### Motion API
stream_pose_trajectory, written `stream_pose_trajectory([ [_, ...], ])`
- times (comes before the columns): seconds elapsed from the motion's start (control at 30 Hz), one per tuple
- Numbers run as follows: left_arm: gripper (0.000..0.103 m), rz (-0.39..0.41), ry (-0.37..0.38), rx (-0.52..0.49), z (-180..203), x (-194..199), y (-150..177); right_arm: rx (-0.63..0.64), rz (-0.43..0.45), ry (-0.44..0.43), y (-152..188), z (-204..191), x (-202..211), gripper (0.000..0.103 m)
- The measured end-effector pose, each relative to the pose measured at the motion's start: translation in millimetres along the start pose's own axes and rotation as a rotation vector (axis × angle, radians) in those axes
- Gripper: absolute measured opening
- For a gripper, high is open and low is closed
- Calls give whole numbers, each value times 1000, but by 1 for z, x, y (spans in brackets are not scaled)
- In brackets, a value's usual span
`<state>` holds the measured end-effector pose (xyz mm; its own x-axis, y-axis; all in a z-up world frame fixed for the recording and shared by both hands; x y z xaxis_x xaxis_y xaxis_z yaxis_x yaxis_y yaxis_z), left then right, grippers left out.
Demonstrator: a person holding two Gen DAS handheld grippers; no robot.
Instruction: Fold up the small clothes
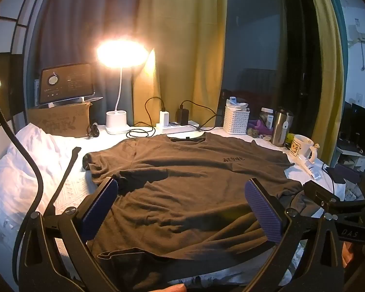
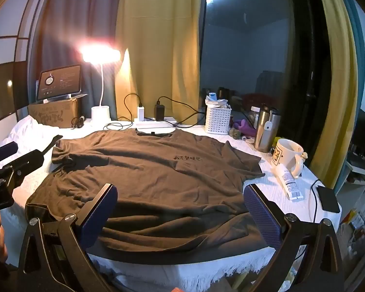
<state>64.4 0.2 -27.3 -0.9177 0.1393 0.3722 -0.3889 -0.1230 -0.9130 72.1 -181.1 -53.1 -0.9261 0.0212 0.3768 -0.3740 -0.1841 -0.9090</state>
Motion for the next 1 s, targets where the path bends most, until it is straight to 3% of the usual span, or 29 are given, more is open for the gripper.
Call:
stream_pose_trajectory([
  [0.37,103,-12,62,-10,7,-1,-5,-3,-7,-2,1,1,0,103],
  [0.47,103,-24,12,-20,2,-2,-7,-4,-6,-3,0,1,1,103],
  [1.0,103,6,53,14,-3,4,-2,6,-10,-22,0,1,3,103],
])
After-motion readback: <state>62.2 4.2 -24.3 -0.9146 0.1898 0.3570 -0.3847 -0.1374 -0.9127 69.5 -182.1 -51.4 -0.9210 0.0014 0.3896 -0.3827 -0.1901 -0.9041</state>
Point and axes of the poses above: each gripper's, at about its wrist camera, not at the fingertips, and x roughly against the way its jaws point, z to its right, y to its underside, the point moved 7 cm from there along -x, roughly the way its jaws point, and after that the axes turned 8 degrees about y, right-handed, at the moved point
